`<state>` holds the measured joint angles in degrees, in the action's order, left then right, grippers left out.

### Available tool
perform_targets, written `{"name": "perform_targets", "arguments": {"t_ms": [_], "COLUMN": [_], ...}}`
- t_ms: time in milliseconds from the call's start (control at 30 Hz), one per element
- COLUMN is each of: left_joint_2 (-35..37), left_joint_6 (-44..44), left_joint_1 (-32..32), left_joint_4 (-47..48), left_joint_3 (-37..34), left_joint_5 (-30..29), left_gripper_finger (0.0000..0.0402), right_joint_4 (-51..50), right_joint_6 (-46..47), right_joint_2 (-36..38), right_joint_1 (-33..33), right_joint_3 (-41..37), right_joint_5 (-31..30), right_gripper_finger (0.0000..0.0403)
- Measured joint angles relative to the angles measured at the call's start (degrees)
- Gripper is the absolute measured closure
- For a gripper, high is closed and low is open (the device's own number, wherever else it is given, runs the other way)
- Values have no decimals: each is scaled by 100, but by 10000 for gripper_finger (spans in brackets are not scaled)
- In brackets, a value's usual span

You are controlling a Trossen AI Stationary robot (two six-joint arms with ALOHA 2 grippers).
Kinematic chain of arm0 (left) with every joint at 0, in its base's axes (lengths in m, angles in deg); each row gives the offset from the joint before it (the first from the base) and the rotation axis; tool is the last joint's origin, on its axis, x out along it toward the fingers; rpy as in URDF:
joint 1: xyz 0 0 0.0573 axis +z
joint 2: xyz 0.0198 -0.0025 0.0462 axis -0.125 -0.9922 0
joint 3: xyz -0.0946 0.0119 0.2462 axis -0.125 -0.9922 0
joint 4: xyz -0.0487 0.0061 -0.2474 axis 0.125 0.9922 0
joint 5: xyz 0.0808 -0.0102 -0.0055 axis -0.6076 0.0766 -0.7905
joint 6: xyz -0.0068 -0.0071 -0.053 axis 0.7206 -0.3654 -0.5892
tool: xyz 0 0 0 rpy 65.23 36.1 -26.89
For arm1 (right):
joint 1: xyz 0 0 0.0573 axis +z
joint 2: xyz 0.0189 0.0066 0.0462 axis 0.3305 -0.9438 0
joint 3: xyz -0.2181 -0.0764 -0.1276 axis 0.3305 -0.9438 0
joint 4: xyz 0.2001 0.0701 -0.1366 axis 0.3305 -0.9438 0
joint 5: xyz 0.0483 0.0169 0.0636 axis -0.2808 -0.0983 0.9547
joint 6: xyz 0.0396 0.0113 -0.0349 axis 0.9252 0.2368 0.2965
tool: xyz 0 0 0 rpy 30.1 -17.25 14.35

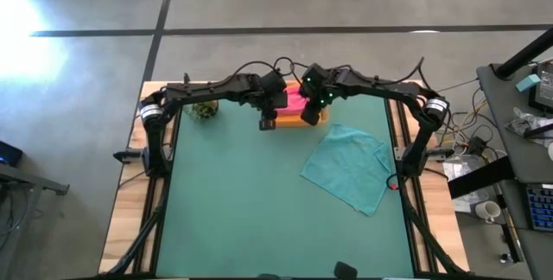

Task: Fold microfiber towels
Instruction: Put the pink folded towel into the orange bin

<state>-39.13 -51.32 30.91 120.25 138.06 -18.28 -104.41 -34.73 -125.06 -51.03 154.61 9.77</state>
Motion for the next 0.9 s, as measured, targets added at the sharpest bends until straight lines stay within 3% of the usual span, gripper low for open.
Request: {"name": "perform_targets", "arguments": {"t_ms": [167, 333, 567, 900], "left_joint_2": [95, 266, 683, 1347], "left_joint_6": [0, 4, 0, -443], "left_joint_1": [-2, 0, 0, 61], "left_joint_4": [297, 716, 891, 1139], "left_joint_3": [70, 205, 177, -181], "left_joint_5": [-499, -578, -610, -647], "left_gripper_finger": [226, 217, 216, 216], "right_joint_4": [-79, -286, 209, 1120], "right_joint_6": [171, 161, 124, 106], "right_joint_2": [176, 480, 635, -214], "right_joint_1": [1, 1, -25, -56], "right_joint_3": [2, 92, 181, 127], "right_joint_5": [55, 76, 135, 793], "right_gripper_finger": [251, 227, 223, 237]}}
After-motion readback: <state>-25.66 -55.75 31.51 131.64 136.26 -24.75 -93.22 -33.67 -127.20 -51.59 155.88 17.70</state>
